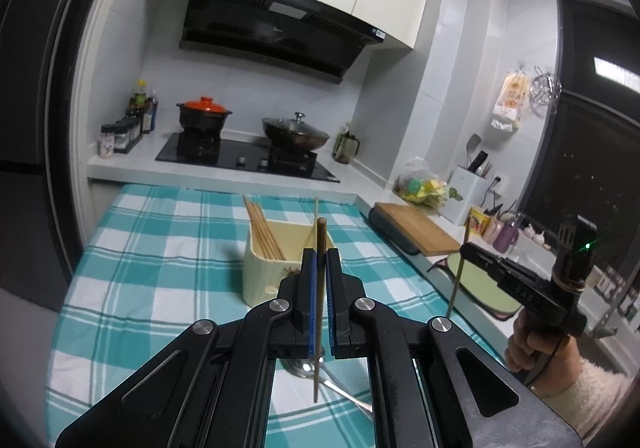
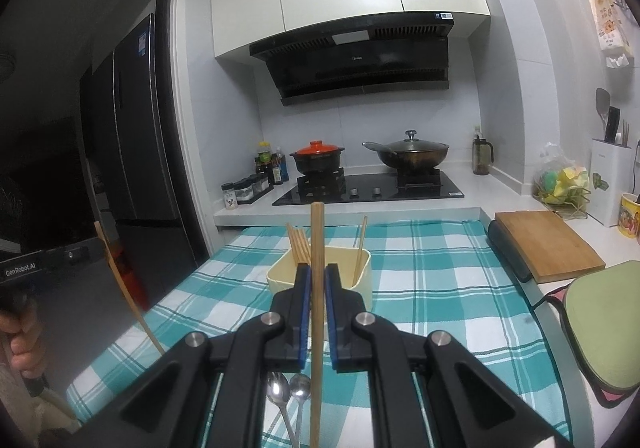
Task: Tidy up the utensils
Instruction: 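Lift the chopstick in the left tool over the holder while the right tool carries its own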
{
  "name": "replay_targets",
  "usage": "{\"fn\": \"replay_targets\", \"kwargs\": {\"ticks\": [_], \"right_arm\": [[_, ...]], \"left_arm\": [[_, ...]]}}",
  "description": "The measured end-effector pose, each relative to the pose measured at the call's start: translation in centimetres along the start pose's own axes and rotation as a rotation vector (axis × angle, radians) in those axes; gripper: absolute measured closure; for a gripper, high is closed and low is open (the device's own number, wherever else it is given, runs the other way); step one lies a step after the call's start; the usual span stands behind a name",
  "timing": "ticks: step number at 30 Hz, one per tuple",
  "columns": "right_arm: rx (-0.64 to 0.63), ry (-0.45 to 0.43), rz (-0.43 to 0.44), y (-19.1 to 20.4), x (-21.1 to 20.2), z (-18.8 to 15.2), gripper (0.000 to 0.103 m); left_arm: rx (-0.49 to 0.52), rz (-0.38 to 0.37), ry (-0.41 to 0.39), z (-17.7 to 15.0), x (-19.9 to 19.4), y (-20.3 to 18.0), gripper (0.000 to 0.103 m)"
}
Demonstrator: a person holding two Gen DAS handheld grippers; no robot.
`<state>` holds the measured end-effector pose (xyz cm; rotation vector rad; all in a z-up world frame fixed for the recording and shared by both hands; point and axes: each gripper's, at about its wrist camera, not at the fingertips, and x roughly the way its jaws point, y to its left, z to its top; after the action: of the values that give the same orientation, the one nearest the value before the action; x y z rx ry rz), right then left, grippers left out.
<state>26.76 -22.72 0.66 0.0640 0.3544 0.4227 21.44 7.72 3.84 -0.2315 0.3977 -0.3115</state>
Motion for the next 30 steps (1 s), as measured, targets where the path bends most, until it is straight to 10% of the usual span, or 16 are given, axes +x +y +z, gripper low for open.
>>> {"fn": "replay_targets", "kwargs": {"ticks": [30], "right_arm": [[0.005, -0.02, 0.024, -0.4, 3.0, 3.5, 0.096]], "left_arm": [[0.027, -0.023, -0.053, 4.4, 0.9, -0.6, 0.1]]}}
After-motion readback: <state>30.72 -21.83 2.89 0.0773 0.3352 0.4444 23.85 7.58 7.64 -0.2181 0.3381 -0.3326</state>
